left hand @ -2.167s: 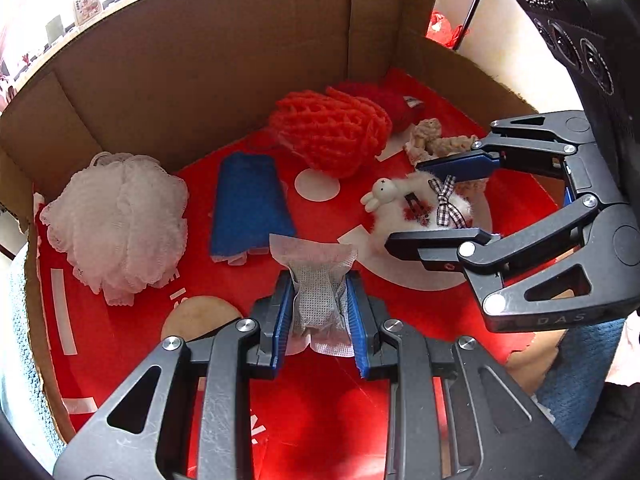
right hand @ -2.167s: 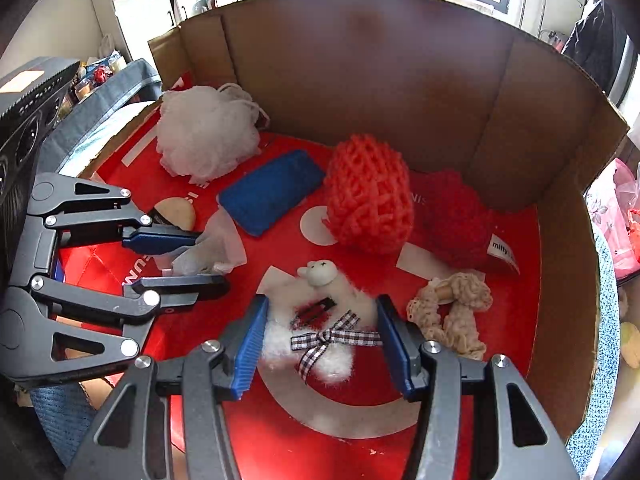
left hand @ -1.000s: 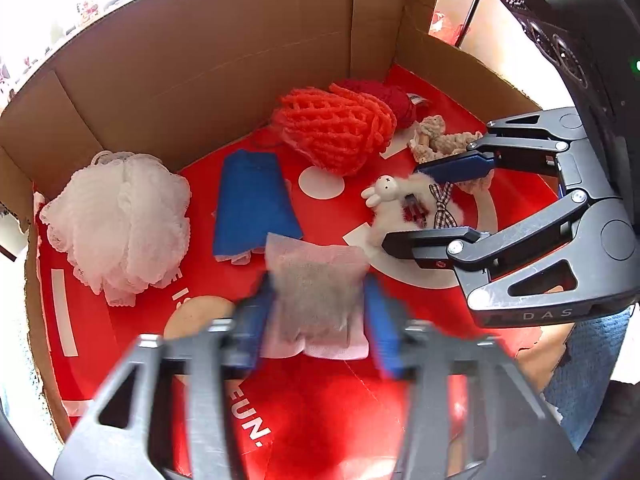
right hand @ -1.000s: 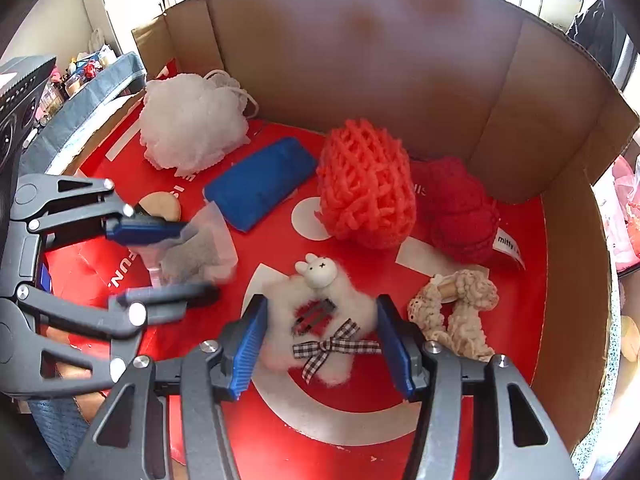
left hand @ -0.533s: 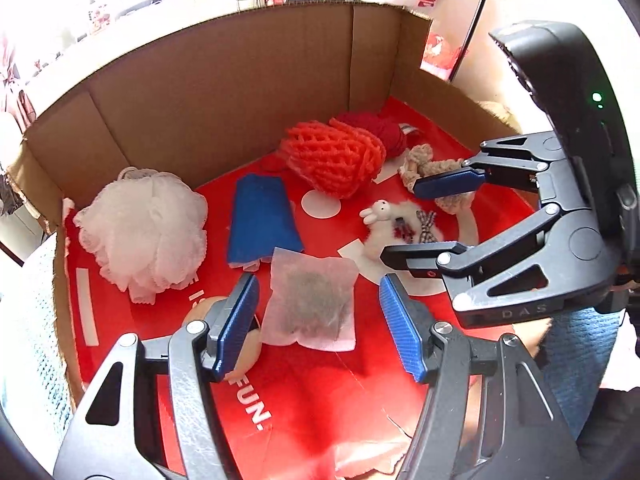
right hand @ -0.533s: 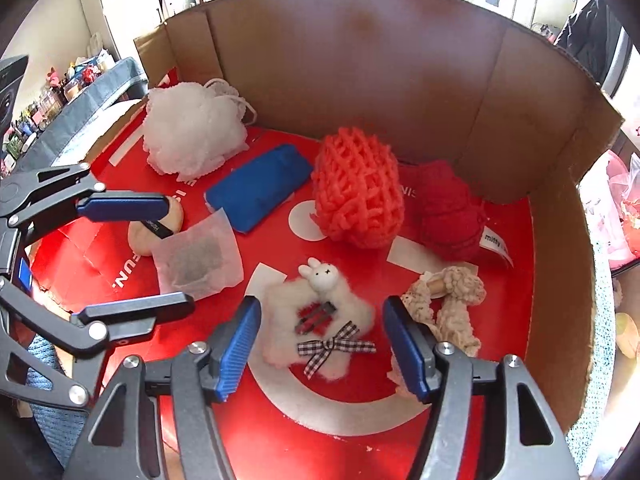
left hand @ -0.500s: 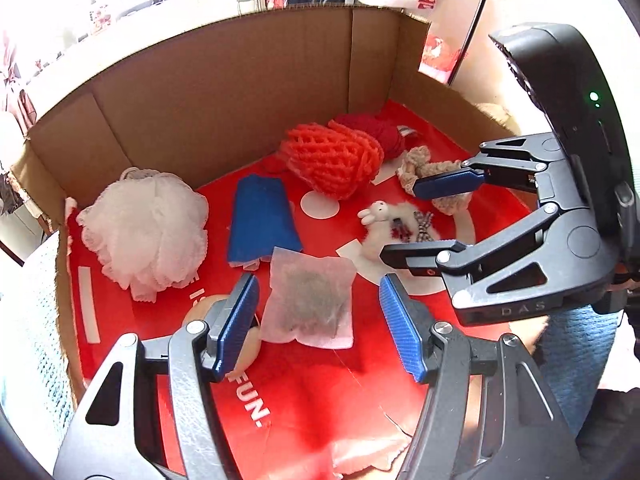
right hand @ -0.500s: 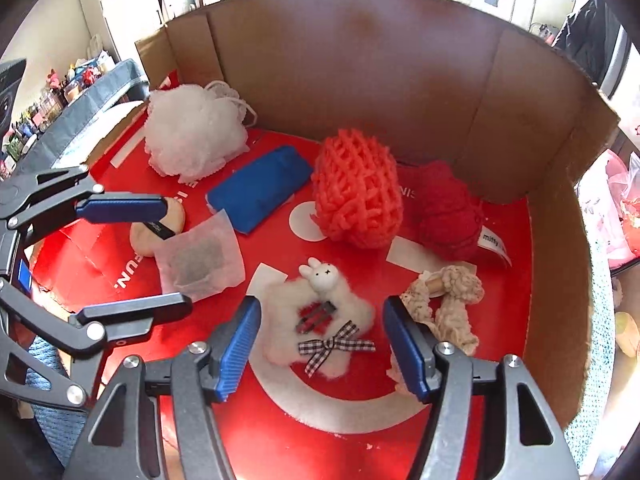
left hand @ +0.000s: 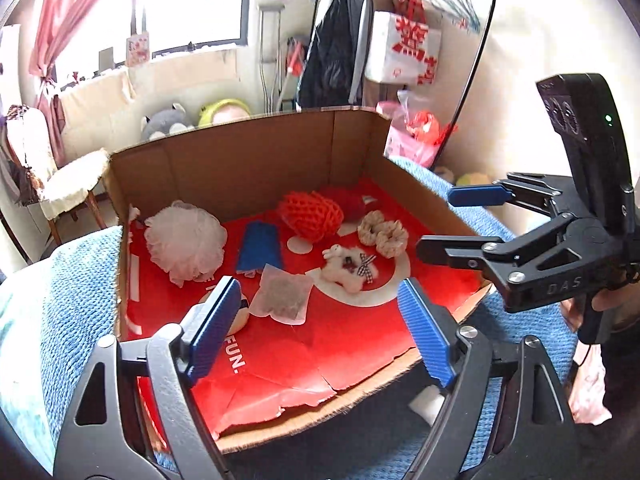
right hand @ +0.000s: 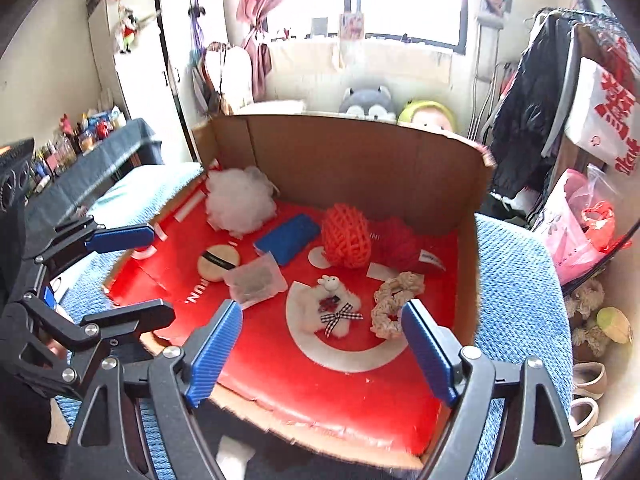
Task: Organize soft objects
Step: 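Withdraw both open tools from the box back over the blanket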
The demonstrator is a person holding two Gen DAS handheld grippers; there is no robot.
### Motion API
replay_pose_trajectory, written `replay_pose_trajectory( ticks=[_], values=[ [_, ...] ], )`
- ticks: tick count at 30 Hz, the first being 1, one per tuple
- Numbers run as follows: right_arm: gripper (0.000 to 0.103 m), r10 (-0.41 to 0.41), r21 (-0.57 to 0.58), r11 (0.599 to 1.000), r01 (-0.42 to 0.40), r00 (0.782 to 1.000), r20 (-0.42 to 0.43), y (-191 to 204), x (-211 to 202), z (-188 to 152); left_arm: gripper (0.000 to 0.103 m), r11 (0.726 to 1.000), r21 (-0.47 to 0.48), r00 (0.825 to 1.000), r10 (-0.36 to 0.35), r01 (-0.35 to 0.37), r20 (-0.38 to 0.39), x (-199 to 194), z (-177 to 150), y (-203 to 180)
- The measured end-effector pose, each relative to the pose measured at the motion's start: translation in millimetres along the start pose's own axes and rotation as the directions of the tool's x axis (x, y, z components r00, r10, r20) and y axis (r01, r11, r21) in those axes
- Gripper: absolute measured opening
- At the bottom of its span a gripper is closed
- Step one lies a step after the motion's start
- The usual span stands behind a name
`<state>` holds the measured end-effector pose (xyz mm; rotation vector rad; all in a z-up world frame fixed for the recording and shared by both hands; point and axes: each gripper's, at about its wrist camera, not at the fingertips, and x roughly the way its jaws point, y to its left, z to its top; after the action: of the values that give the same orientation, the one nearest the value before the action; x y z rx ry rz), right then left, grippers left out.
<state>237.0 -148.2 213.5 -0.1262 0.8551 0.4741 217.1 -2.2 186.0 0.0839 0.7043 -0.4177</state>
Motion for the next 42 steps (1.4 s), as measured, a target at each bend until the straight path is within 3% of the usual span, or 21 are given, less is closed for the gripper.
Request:
replay_pose_trajectory(
  ticks=[2,6,15,25,34,42],
  values=[
    [0.097,-0.011,0.002,1.0,0.011,0.999,0.041,3.9,-19.8,-3.3,0.089,1.0,-0.011,0.999,0.01,-0.009,0.049,-17.5,-4.3,-5.6],
    [0.102,-0.049,-0.008,0.999,0.05,0.991,0.125,16.9,-57.0,-16.5,0.094,0.999,-0.025,0.99,0.044,-0.042,0.132,-45.8,-12.3,-17.5],
    [0.103,-0.123,0.019,0.992,0.123,0.952,0.28,47.9,-117.9,-64.4,0.098,0.985,-0.087,0.952,0.164,-0.146,0.259,-94.4,-47.8,-40.1],
    [0.103,-0.224,0.081,0.974,0.209,0.911,0.346,60.4,-127.7,-123.8,0.098,0.967,-0.125,0.916,0.251,-0.223,0.311,-106.0,-95.7,-60.4],
    [0.103,-0.262,0.154,0.963,0.221,0.902,0.344,55.4,-109.1,-164.8,0.098,0.961,-0.159,0.926,0.261,-0.224,0.273,-93.3,-128.4,-63.7],
    [0.103,-0.27,0.187,0.956,0.224,0.923,0.274,47.2,-79.1,-184.9,0.098,0.959,-0.168,0.942,0.261,-0.228,0.212,-74.6,-150.6,-66.3]
  ],
)
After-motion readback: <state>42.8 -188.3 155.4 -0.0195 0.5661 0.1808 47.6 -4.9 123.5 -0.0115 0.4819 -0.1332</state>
